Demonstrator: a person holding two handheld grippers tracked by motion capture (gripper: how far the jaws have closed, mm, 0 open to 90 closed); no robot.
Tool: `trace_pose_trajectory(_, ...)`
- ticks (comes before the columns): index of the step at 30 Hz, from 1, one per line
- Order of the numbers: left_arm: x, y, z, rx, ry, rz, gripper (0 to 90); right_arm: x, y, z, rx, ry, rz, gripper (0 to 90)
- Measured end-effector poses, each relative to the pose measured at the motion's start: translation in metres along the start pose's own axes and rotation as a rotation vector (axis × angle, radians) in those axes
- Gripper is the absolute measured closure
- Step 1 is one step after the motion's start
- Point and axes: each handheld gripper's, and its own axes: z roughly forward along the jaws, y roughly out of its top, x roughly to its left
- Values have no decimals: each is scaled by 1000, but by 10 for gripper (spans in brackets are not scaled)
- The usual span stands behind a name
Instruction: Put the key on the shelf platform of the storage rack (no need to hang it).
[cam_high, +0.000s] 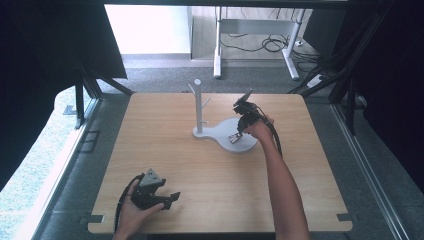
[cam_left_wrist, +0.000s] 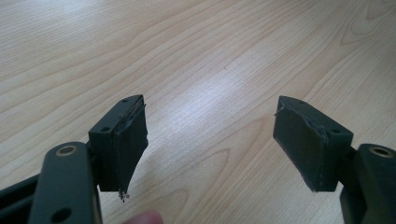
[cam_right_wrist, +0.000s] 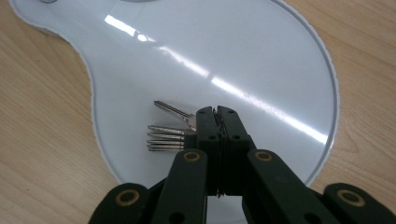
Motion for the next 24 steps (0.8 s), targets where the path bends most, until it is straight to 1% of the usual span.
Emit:
trace_pose_trajectory(2, -1, 0, 1, 4, -1, 4, 263, -2, -1, 3, -15, -14, 10, 894)
trace_pose_trajectory(5, -1, 0, 2, 7, -4, 5, 263, -3, -1, 5, -31, -18, 16, 889)
trace_pose_trajectory(8, -1, 0, 2, 6, -4, 2, 263, -4, -2, 6, -23, -22, 12, 887)
trace_pose_trajectory(9, 0, 0, 2, 8, -5, 7, 263, -4, -2, 6, -25, -21, 15, 880)
trace_pose_trajectory(15, 0, -1, 2, 9, -4, 6, 263, -5, -3, 8, -33, -27, 13, 848)
trace_pose_trajectory(20, 0, -1, 3, 16, -5, 6, 263, -4, -4, 6, -42, -27, 9, 787)
trace_pose_trajectory(22, 0, -1, 3, 16, -9, 8, 263, -3, -5, 5, -50, -30, 5, 749)
trace_pose_trajectory(24, 0, -1, 3, 16, -14, 8, 263, -2, -6, 2, -58, -16, 3, 733)
